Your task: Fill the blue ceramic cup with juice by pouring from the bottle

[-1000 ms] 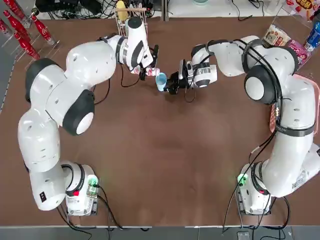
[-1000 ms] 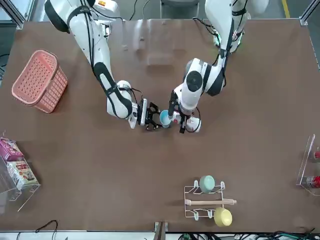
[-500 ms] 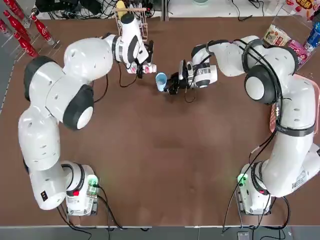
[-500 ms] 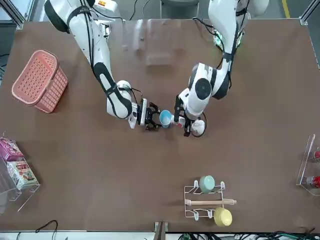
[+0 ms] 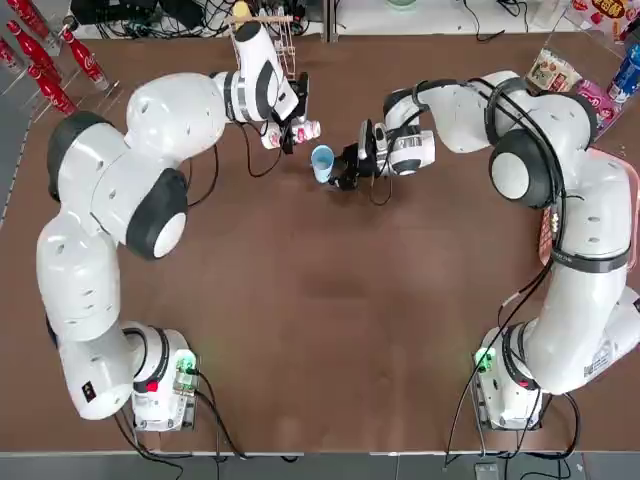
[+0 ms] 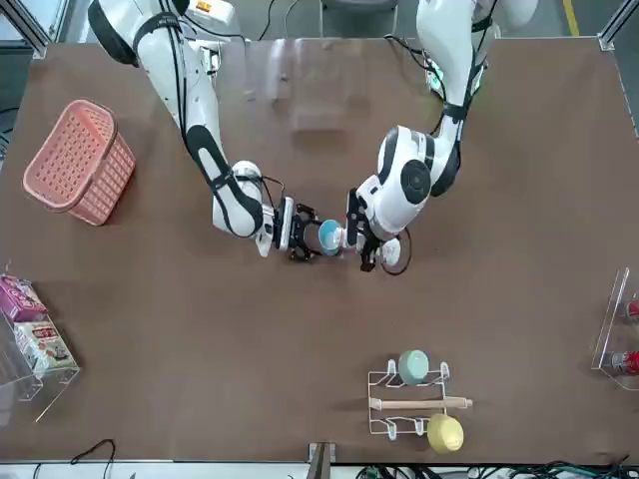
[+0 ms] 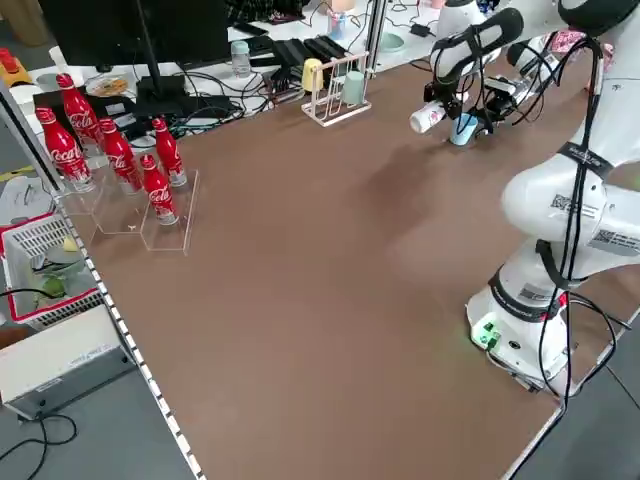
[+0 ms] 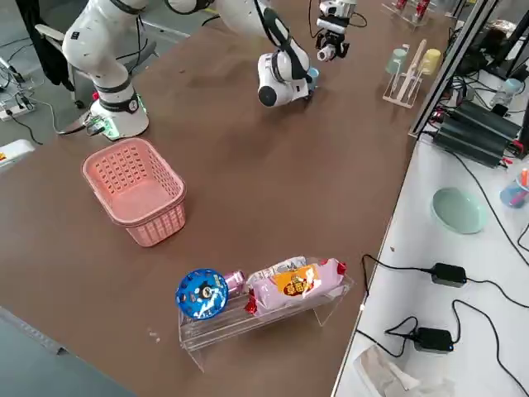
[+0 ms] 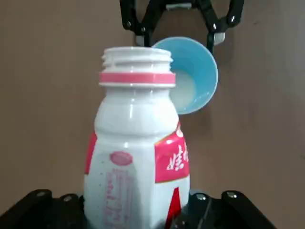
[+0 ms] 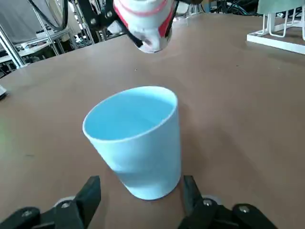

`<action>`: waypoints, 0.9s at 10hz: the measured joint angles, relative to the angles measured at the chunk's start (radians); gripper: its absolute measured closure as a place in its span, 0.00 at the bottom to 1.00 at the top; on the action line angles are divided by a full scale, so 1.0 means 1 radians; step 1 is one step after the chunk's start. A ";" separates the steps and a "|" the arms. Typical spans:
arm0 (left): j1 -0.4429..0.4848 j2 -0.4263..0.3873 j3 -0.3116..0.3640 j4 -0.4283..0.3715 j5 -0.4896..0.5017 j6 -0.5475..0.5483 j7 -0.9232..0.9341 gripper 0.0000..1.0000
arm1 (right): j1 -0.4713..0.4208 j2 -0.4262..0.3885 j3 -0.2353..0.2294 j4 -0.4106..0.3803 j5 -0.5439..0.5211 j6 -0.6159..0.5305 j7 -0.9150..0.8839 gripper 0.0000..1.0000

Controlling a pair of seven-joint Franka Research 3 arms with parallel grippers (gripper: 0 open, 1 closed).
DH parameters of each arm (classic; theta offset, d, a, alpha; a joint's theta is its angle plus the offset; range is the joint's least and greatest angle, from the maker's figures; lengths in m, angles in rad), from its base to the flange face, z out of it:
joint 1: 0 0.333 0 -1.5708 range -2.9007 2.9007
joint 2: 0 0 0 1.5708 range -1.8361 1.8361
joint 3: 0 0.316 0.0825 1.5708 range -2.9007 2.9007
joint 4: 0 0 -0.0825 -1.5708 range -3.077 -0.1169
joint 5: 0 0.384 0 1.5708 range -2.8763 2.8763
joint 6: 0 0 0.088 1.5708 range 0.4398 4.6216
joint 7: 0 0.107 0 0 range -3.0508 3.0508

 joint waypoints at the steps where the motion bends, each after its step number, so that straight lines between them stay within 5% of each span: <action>1: 0.018 0.000 0.004 0.017 -0.027 -0.015 0.008 0.66 | -0.001 0.000 0.000 -0.001 0.000 -0.001 0.000 0.22; 6: 0.181 -0.040 0.005 0.042 -0.227 -0.091 0.254 0.66 | -0.048 -0.001 0.042 -0.007 0.000 -0.006 0.000 0.18; 9: 0.215 -0.067 0.004 0.014 -0.346 -0.111 0.432 0.67 | -0.104 -0.038 0.063 -0.037 -0.002 -0.006 -0.003 0.07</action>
